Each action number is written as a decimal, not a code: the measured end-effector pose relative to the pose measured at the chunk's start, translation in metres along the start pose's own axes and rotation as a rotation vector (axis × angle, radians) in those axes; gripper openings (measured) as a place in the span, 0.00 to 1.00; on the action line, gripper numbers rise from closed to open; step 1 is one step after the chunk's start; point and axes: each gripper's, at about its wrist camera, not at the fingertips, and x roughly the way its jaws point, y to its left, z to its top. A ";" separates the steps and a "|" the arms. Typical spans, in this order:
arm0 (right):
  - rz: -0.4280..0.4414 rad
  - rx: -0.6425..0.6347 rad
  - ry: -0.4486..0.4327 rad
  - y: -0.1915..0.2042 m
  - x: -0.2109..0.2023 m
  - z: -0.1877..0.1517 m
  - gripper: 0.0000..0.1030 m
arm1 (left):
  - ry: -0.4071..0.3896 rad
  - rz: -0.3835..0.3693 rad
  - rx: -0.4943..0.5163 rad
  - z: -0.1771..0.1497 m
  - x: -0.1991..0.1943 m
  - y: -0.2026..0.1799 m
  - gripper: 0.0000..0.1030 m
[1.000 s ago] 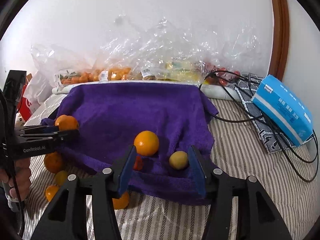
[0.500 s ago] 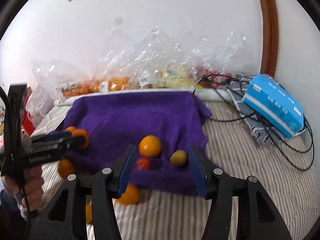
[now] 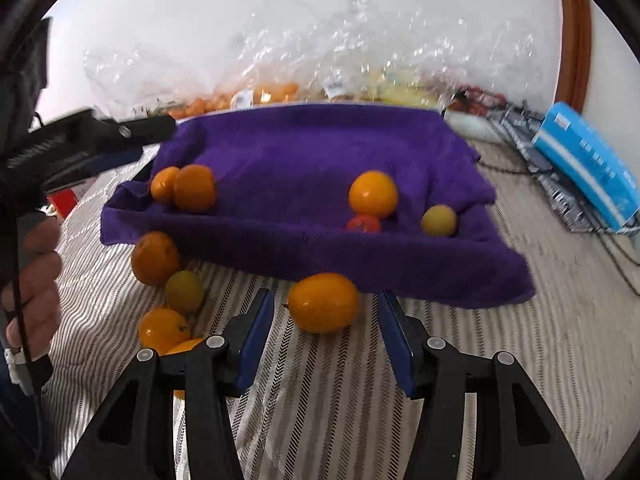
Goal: Organize fruits
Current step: 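Open and lift the left gripper while the right gripper grasps an orange from the bed, then release the orange onto the towel with the right gripper while the left gripper grasps a large orange, then lift the held large orange with the left gripper while the right gripper grasps an orange from the bed, then place the large orange on the towel with the left gripper while the right gripper carries its orange over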
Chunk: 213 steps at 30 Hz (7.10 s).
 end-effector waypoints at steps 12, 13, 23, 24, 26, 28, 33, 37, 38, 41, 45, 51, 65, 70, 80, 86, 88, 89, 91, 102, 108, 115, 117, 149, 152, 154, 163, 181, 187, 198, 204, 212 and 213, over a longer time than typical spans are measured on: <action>-0.024 0.004 -0.052 0.001 -0.041 -0.005 0.39 | -0.020 0.010 0.018 -0.002 -0.008 0.000 0.70; -0.031 0.008 -0.060 0.000 -0.047 -0.005 0.39 | -0.012 0.024 0.034 -0.003 -0.009 -0.001 0.70; -0.087 0.009 -0.148 -0.012 -0.088 0.009 0.39 | 0.074 0.067 0.057 -0.034 -0.033 0.014 0.69; -0.085 0.012 -0.154 -0.013 -0.089 0.011 0.39 | 0.080 0.065 0.050 -0.038 -0.036 0.018 0.69; -0.086 0.018 -0.164 -0.013 -0.090 0.016 0.39 | 0.100 0.055 0.034 -0.045 -0.037 0.023 0.69; -0.087 0.019 -0.172 -0.013 -0.090 0.021 0.39 | 0.120 0.036 0.021 -0.050 -0.036 0.027 0.68; -0.079 0.010 -0.196 -0.009 -0.093 0.026 0.39 | 0.169 0.006 0.023 -0.059 -0.024 0.023 0.65; -0.085 0.004 -0.203 -0.009 -0.093 0.030 0.39 | 0.201 -0.013 0.022 -0.060 -0.009 0.016 0.64; -0.090 0.005 -0.204 -0.010 -0.092 0.032 0.39 | 0.207 -0.009 0.019 -0.060 -0.006 0.014 0.64; -0.096 0.008 -0.204 -0.016 -0.088 0.036 0.39 | 0.246 -0.021 -0.001 -0.062 0.008 0.012 0.61; -0.094 0.015 -0.203 -0.022 -0.077 0.044 0.39 | 0.247 -0.017 0.006 -0.063 0.017 0.007 0.59; -0.105 0.011 -0.200 -0.030 -0.053 0.063 0.39 | 0.216 -0.065 0.009 -0.064 0.017 0.007 0.40; -0.117 0.031 -0.112 -0.053 0.013 0.075 0.39 | 0.148 -0.099 0.017 -0.062 0.010 0.004 0.40; -0.078 0.064 -0.084 -0.062 0.017 0.072 0.39 | 0.120 -0.148 0.040 -0.064 0.001 -0.002 0.40; -0.071 0.058 -0.154 -0.059 -0.002 0.069 0.56 | 0.078 -0.144 0.025 -0.060 -0.005 0.002 0.40; -0.041 0.020 -0.187 -0.043 -0.018 0.066 0.58 | 0.048 -0.112 -0.028 -0.056 -0.008 0.015 0.40; -0.029 0.009 -0.184 -0.036 -0.021 0.062 0.58 | 0.044 -0.118 -0.045 -0.056 -0.009 0.018 0.40; -0.029 0.007 -0.184 -0.033 -0.023 0.060 0.58 | 0.042 -0.114 -0.045 -0.056 -0.008 0.017 0.40; -0.030 0.007 -0.188 -0.028 -0.028 0.056 0.58 | 0.037 -0.113 -0.041 -0.056 -0.009 0.016 0.40; -0.030 0.020 -0.148 -0.009 -0.052 0.021 0.58 | -0.006 -0.134 -0.034 -0.056 -0.020 0.012 0.40; -0.023 0.071 -0.125 -0.009 -0.062 0.004 0.58 | -0.019 -0.143 -0.020 -0.056 -0.024 0.007 0.40; 0.010 0.107 -0.090 0.002 -0.064 -0.011 0.57 | -0.062 -0.119 -0.020 -0.055 -0.035 0.008 0.40; 0.020 0.103 -0.079 0.008 -0.063 -0.015 0.55 | -0.084 -0.107 -0.032 -0.054 -0.040 0.012 0.40; -0.118 -0.065 0.029 0.076 -0.033 -0.032 0.47 | -0.116 0.053 -0.077 -0.067 -0.076 0.049 0.40; -0.136 -0.078 0.028 0.071 -0.033 -0.035 0.45 | -0.110 0.042 -0.099 -0.066 -0.075 0.054 0.40; -0.128 -0.050 0.026 0.065 -0.033 -0.034 0.45 | -0.099 0.031 -0.123 -0.065 -0.073 0.059 0.40; -0.105 -0.039 0.028 0.062 -0.021 -0.026 0.46 | -0.091 0.040 -0.107 -0.065 -0.070 0.056 0.40; -0.048 -0.078 0.016 0.054 -0.022 -0.028 0.32 | -0.049 0.074 -0.103 -0.064 -0.059 0.059 0.40; -0.043 -0.051 0.010 0.038 -0.028 -0.032 0.32 | -0.033 0.061 -0.082 -0.056 -0.057 0.048 0.40; -0.025 -0.041 0.018 0.025 -0.028 -0.032 0.32 | -0.007 -0.008 -0.064 -0.030 -0.040 0.018 0.40; -0.026 -0.051 0.030 0.020 -0.032 -0.039 0.37 | 0.020 -0.036 -0.033 -0.021 -0.019 -0.001 0.40; -0.030 -0.040 0.006 0.010 -0.039 -0.041 0.32 | 0.049 -0.086 -0.004 -0.009 0.010 -0.028 0.40; -0.035 -0.037 0.000 0.008 -0.041 -0.040 0.32 | 0.055 -0.086 0.002 -0.008 0.014 -0.032 0.40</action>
